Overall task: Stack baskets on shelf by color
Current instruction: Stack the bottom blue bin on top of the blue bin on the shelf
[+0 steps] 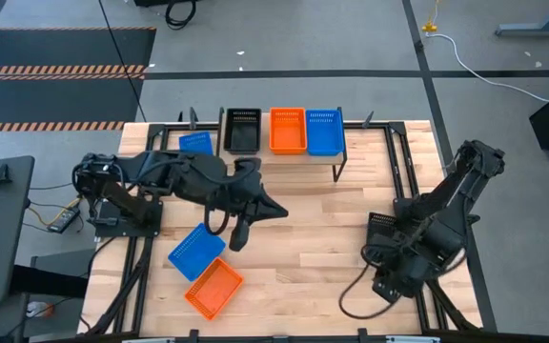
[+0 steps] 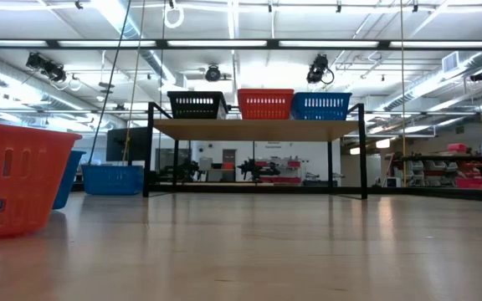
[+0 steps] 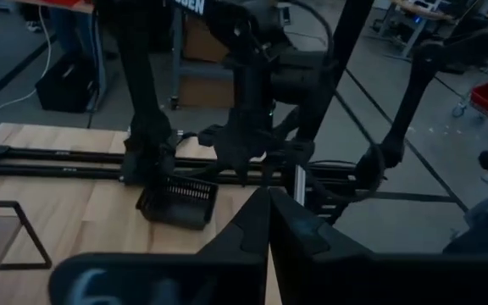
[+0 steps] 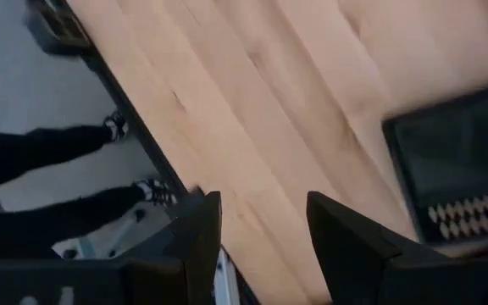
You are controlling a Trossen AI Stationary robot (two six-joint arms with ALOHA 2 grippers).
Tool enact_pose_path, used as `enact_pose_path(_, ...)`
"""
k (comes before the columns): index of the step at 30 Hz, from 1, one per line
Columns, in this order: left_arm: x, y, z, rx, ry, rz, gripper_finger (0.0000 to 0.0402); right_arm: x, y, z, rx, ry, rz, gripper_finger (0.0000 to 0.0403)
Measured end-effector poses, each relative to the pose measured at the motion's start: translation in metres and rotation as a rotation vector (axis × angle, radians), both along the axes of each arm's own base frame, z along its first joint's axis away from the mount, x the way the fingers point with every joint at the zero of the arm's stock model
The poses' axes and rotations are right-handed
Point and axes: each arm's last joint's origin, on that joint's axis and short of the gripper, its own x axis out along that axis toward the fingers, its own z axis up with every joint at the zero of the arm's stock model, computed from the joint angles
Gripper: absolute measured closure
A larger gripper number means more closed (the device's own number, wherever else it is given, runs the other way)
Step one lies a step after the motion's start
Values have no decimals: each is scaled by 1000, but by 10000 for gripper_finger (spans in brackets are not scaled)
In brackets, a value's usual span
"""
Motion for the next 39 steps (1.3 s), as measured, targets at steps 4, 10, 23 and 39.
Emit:
enact_pose_path(4,-2,-2,1,10,-2,-11,391,-13,10,-13,26,44,-67,221)
enact_pose_path(10,-4,-2,-6,44,65,-37,392,-16,21,-34,134,44,-205,221)
enact_pose_path(23,-40,0,-52,163,659,-212,395,-6,29,-39,255,-85,-317,222)
enact_pose_path(39,-85,-3,-100,187,827,-247,392,-5,31,-38,249,-110,-262,221)
